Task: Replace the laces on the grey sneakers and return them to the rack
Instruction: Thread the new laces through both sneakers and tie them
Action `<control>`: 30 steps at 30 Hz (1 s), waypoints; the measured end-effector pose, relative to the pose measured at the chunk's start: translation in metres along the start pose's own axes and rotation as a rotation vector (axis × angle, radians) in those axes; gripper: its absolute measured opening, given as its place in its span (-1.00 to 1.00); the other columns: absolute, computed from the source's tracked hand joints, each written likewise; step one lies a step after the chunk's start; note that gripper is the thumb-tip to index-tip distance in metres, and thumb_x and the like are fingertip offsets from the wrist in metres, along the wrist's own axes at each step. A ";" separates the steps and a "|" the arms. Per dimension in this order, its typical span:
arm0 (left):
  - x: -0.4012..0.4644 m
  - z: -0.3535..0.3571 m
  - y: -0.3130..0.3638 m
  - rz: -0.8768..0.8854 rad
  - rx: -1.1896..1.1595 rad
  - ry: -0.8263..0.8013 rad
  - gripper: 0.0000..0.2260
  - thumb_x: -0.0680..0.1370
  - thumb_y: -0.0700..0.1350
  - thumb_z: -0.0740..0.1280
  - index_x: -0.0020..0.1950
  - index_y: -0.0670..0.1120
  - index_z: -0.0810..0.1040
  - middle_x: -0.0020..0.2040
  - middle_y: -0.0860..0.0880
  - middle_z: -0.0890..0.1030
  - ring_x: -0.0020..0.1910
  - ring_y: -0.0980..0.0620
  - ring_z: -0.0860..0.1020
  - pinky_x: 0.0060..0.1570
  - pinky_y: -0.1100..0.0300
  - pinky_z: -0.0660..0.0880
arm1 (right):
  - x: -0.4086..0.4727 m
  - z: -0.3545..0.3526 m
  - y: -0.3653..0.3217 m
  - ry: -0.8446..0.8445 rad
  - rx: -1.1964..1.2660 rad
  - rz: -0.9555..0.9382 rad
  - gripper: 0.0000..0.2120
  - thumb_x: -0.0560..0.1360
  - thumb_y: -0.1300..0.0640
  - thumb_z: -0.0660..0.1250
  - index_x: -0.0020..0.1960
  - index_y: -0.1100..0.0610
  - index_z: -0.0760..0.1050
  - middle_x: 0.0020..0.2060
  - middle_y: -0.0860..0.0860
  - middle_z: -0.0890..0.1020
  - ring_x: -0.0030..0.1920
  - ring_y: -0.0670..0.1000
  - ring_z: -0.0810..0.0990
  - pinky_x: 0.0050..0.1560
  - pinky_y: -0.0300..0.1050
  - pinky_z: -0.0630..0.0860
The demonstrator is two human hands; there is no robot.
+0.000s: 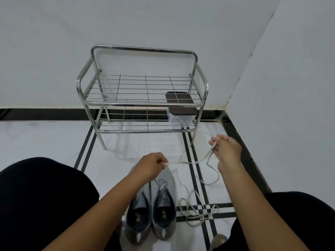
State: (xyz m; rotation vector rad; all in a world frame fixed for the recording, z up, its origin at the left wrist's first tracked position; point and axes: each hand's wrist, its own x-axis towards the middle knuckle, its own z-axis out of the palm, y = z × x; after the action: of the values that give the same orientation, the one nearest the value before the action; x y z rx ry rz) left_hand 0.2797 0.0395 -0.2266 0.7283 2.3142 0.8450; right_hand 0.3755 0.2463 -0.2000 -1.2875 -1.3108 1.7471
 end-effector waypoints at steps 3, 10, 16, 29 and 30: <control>-0.001 0.002 -0.001 0.047 0.167 0.057 -0.73 0.66 -0.15 0.12 0.30 -0.05 0.50 0.23 -0.05 0.55 0.14 -0.02 0.54 0.05 0.20 0.46 | -0.013 0.006 -0.025 -0.199 -0.312 -0.194 -0.85 0.53 0.29 0.26 -0.01 0.06 0.52 -0.08 0.04 0.68 -0.34 -0.10 0.54 -0.25 -0.18 0.55; -0.009 -0.011 0.025 0.180 -0.564 -0.030 -0.74 0.69 -0.06 0.07 0.29 0.04 0.47 0.16 0.09 0.61 0.24 0.16 0.48 0.16 0.28 0.35 | -0.063 0.015 -0.039 -1.096 -0.713 -0.108 -0.88 0.55 0.17 0.35 0.02 0.12 0.41 -0.13 0.10 0.72 -0.46 -0.09 0.38 -0.40 -0.27 0.45; -0.010 -0.021 0.021 0.189 -0.457 -0.040 -0.75 0.63 0.04 0.20 -0.08 0.07 0.66 -0.24 0.09 0.57 -0.17 0.16 0.53 0.04 0.23 0.41 | -0.041 -0.008 -0.056 -0.730 -0.901 -0.237 -0.93 0.54 0.21 0.34 -0.03 0.10 0.45 -0.21 0.01 0.72 -0.26 -0.10 0.57 -0.30 -0.13 0.47; -0.009 -0.034 0.009 0.111 0.193 0.093 -0.81 0.64 -0.03 0.20 0.03 0.00 0.61 -0.11 0.08 0.57 -0.12 0.02 0.53 0.08 0.08 0.41 | -0.013 -0.016 -0.020 -0.334 -1.264 -0.318 -0.63 0.54 0.17 0.30 0.33 0.00 0.47 0.33 0.05 0.46 0.22 0.08 0.50 0.25 -0.07 0.38; -0.009 -0.031 0.010 0.123 0.208 0.080 -0.81 0.63 -0.03 0.21 0.03 0.01 0.62 -0.13 0.10 0.57 -0.10 0.02 0.53 0.14 0.04 0.40 | -0.025 -0.001 -0.005 -0.575 -1.130 -0.328 -0.63 0.54 0.15 0.34 0.33 -0.01 0.48 0.35 -0.01 0.47 0.25 -0.02 0.47 0.26 -0.15 0.35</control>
State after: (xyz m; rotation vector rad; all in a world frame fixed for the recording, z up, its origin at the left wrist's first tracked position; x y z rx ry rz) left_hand 0.2686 0.0279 -0.1964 0.9499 2.4743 0.7043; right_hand 0.3847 0.2263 -0.1867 -0.9415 -2.8902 1.1249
